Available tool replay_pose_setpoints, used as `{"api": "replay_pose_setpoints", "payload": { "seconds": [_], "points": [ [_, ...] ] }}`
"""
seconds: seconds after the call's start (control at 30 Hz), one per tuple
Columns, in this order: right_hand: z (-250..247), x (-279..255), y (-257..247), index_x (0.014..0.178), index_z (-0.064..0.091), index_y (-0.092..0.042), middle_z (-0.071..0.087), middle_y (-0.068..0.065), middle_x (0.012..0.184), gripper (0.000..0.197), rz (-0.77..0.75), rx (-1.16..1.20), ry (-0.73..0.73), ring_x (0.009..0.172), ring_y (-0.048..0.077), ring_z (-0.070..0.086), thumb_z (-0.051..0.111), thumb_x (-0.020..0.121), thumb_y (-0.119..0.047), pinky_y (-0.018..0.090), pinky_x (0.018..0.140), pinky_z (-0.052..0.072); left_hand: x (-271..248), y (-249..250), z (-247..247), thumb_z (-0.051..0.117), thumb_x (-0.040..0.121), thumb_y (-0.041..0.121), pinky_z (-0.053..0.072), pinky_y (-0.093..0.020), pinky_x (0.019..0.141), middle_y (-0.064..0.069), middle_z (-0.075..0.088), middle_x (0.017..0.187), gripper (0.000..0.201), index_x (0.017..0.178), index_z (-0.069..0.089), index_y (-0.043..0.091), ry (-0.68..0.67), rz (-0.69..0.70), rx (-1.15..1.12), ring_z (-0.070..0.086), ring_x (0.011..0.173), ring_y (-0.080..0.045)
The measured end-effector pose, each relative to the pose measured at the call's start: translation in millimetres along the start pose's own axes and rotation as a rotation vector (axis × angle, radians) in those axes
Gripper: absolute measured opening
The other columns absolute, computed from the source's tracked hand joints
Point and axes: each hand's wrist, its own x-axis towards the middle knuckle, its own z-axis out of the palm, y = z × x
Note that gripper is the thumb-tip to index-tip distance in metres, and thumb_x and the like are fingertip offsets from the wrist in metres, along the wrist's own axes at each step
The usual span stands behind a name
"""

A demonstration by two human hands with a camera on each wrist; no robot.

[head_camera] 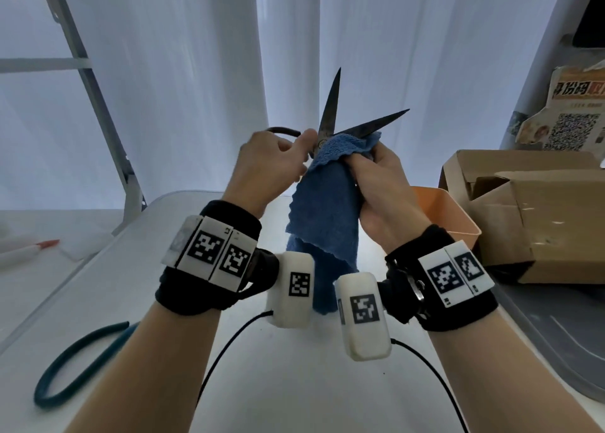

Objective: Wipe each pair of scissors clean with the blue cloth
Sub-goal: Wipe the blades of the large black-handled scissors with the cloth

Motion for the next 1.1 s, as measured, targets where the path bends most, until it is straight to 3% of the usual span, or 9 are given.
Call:
{"api": "replay_pose_setpoints", "payload": {
  "seconds": [0.17,0.3,0.37,0.5,0.6,0.73,0.83,0.97,1.1],
  "points": [
    [2.6,-4.5,-0.8,0.118,0.064,-0.011,0.073,0.011,0.112,0.021,-0.019,0.036,-0.027,0.100,0.020,0.071,0.057,0.099,-0.009,0.033,0.086,0.060,-5.7,7.9,15.8,0.067,0.094,0.036,0.054,-0.036,0.094,-0.008,0.076,0.100,0.032,0.100,0.076,0.006,-0.094,-0.218,-0.516,0.069,0.102,-0.022],
    [2.2,-5.3,-1.9,0.115,0.067,-0.014,0.075,0.008,0.107,0.019,-0.010,-0.012,-0.037,0.098,0.023,0.073,0.062,0.097,-0.017,0.036,0.084,0.061,-10.2,12.2,15.5,0.064,0.097,0.024,0.051,-0.019,0.061,-0.002,0.069,0.084,0.022,0.097,0.073,0.003,-0.125,-0.215,-0.604,0.062,0.074,-0.010],
    [1.0,-5.8,-3.8,0.113,0.068,-0.014,0.076,0.007,0.103,0.018,0.003,-0.048,-0.055,0.092,0.022,0.074,0.064,0.096,-0.018,0.032,0.076,0.061,-10.2,10.4,12.0,0.063,0.097,0.018,0.050,-0.017,0.059,-0.004,0.066,0.084,0.026,0.105,0.070,-0.004,-0.131,-0.226,-0.637,0.059,0.070,-0.009],
    [-1.8,-4.9,-5.1,0.117,0.068,-0.013,0.076,0.006,0.102,0.024,0.078,-0.106,-0.082,0.088,0.019,0.073,0.066,0.094,-0.022,0.027,0.068,0.059,-7.0,5.8,7.4,0.066,0.094,0.013,0.054,-0.022,0.070,-0.012,0.066,0.094,0.029,0.110,0.067,-0.012,-0.137,-0.236,-0.626,0.060,0.084,-0.018],
    [-2.0,-4.7,-6.0,0.115,0.069,-0.011,0.076,0.007,0.102,0.022,0.114,-0.066,-0.110,0.088,0.018,0.073,0.066,0.094,-0.018,0.029,0.073,0.060,-4.9,6.3,4.6,0.065,0.095,0.011,0.053,-0.027,0.076,-0.015,0.066,0.096,0.029,0.110,0.067,-0.013,-0.152,-0.209,-0.599,0.060,0.089,-0.019],
    [-2.7,-3.1,-6.4,0.110,0.071,-0.013,0.077,0.003,0.098,0.018,0.075,-0.092,-0.090,0.084,0.012,0.072,0.067,0.093,-0.018,0.025,0.069,0.058,-4.7,9.8,4.7,0.057,0.101,0.015,0.055,-0.025,0.079,-0.019,0.070,0.112,0.028,0.116,0.066,-0.007,-0.196,-0.148,-0.538,0.063,0.094,-0.016],
    [-2.5,-2.1,-4.5,0.110,0.072,-0.013,0.076,0.002,0.098,0.019,0.039,-0.117,-0.043,0.085,0.011,0.070,0.068,0.093,-0.021,0.023,0.067,0.054,-5.1,12.1,9.2,0.055,0.102,0.017,0.056,-0.021,0.074,-0.013,0.070,0.109,0.027,0.116,0.064,-0.004,-0.142,-0.100,-0.502,0.065,0.090,-0.013],
    [-5.4,-2.1,-8.1,0.094,0.074,-0.016,0.075,-0.001,0.086,0.007,0.025,-0.112,-0.002,0.073,0.006,0.067,0.068,0.091,-0.019,0.015,0.057,0.049,-2.9,13.4,12.1,0.060,0.100,0.022,0.060,-0.031,0.085,-0.013,0.073,0.108,0.025,0.114,0.064,0.002,-0.094,-0.058,-0.426,0.070,0.099,-0.021],
    [-7.2,-1.5,-10.4,0.081,0.074,-0.017,0.073,-0.001,0.077,0.012,0.020,-0.106,0.010,0.070,0.009,0.065,0.067,0.092,-0.018,0.017,0.058,0.049,-4.4,15.0,12.0,0.059,0.100,0.020,0.059,-0.036,0.086,-0.012,0.073,0.104,0.019,0.110,0.064,0.004,-0.072,-0.038,-0.375,0.071,0.095,-0.022]
  ]
}}
